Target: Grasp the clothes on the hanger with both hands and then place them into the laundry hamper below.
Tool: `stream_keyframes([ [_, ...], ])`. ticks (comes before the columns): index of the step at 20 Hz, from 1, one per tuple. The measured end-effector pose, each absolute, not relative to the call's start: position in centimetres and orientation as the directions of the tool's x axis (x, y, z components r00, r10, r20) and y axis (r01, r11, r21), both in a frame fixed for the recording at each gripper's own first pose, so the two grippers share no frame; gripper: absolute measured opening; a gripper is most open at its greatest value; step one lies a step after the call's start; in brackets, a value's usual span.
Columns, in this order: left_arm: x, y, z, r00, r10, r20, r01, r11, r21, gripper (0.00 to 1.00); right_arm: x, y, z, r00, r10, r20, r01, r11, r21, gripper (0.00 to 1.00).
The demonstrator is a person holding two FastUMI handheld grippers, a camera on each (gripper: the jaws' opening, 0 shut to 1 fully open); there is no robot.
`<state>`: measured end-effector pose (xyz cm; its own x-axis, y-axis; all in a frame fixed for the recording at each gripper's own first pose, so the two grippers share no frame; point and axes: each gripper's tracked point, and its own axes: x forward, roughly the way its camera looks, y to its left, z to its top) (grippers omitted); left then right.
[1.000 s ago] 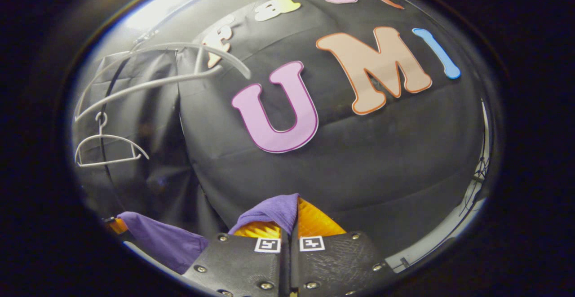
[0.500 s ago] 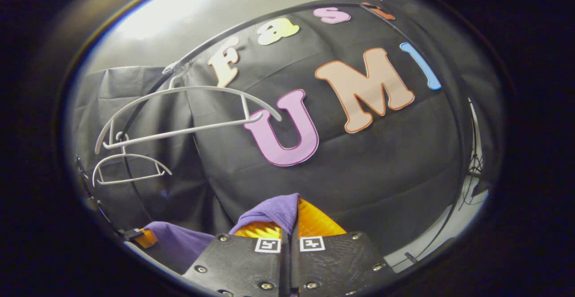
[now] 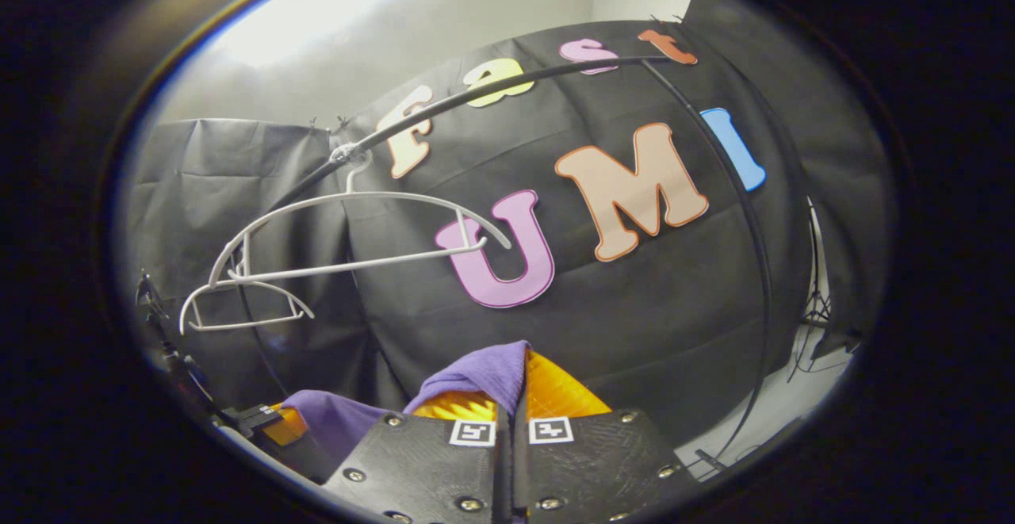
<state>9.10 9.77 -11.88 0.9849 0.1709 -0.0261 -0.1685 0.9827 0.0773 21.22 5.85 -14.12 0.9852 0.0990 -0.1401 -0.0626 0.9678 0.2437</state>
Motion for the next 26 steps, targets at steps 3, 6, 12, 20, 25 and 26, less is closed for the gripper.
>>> stream_keyframes([
  [3,9.1,8.1,-11.2,0.989,0.144,-0.016,-0.143,0.987,0.073,0.0,20.1,7.0,-14.1,0.982,0.128,-0.14,-0.092,0.966,0.24,0.01],
  [6,9.4,7.0,-11.1,0.992,0.126,-0.015,-0.125,0.99,0.069,0.01,19.3,7.9,-14.1,0.978,0.156,-0.14,-0.119,0.963,0.243,0.01],
  [12,9.6,5.8,-12.4,0.993,0.114,-0.036,-0.111,0.99,0.082,0.01,18.5,8.2,-15.3,0.974,0.179,-0.138,-0.14,0.958,0.25,0.01],
  [20,11.6,4.9,-18.9,0.985,0.113,-0.13,-0.105,0.992,0.068,0.02,19.5,7.3,-21.7,0.954,0.165,-0.249,-0.1,0.962,0.254,0.01],
  [25,12.8,4.7,-23.8,0.98,0.089,-0.18,-0.081,0.995,0.056,0.02,19.9,6.4,-27.2,0.94,0.147,-0.308,-0.069,0.966,0.248,0.02],
  [26,13.2,4.2,-24.1,0.979,0.088,-0.186,-0.081,0.996,0.041,0.02,20.0,6.3,-28.4,0.938,0.147,-0.314,-0.064,0.964,0.259,0.01],
])
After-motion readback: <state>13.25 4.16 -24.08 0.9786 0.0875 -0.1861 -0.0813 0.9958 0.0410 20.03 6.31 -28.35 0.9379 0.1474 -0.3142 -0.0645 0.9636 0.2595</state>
